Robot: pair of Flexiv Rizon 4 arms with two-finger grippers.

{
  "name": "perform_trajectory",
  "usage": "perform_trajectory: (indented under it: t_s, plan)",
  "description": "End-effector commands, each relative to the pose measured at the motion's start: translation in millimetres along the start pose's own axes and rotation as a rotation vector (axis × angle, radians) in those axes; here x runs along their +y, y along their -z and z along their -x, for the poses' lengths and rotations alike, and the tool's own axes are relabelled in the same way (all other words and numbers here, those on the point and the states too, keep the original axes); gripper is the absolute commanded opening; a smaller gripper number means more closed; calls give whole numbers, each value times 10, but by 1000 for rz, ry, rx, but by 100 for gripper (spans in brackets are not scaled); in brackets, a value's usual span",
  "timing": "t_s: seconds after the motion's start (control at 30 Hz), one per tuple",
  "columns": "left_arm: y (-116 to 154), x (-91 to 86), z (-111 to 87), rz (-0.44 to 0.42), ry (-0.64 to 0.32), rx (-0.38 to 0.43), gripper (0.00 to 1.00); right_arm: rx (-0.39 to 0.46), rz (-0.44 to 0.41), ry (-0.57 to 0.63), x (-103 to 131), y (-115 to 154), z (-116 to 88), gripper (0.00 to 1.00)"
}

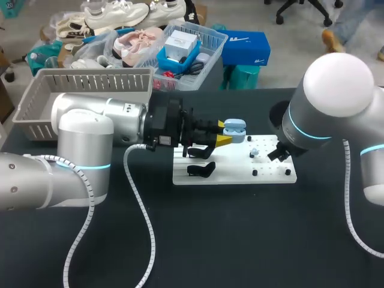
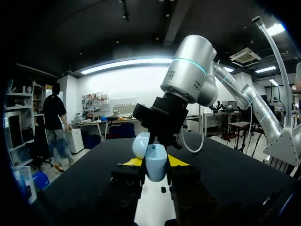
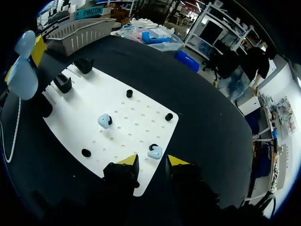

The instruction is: Pick up each earbud case from the left stands, insert the matching earbuds, close the lid, and place the case in the box.

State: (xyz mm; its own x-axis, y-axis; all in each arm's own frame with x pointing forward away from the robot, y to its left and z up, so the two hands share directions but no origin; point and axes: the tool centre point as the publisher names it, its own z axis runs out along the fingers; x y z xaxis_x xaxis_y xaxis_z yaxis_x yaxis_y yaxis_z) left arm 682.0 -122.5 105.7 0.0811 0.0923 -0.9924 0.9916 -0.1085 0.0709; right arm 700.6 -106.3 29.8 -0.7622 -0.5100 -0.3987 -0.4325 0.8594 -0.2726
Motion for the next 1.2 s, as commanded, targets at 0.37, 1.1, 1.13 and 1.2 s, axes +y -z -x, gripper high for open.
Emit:
perform_trajectory:
  t_s: [0.37, 1.1, 1.13, 1.2]
  plan:
    - [1, 1, -4, 0, -1, -1, 0, 17, -11, -6, 14, -92, 12, 35]
    - [1, 1, -4, 0, -1, -1, 0, 37, -15, -13, -16, -151, -5, 18]
    - [1, 1, -4, 0, -1, -1, 0, 38, -15, -14, -18, -153, -4, 18]
    - [1, 1, -4, 0, -1, -1, 0, 39, -13, -15, -22, -160, -3, 15]
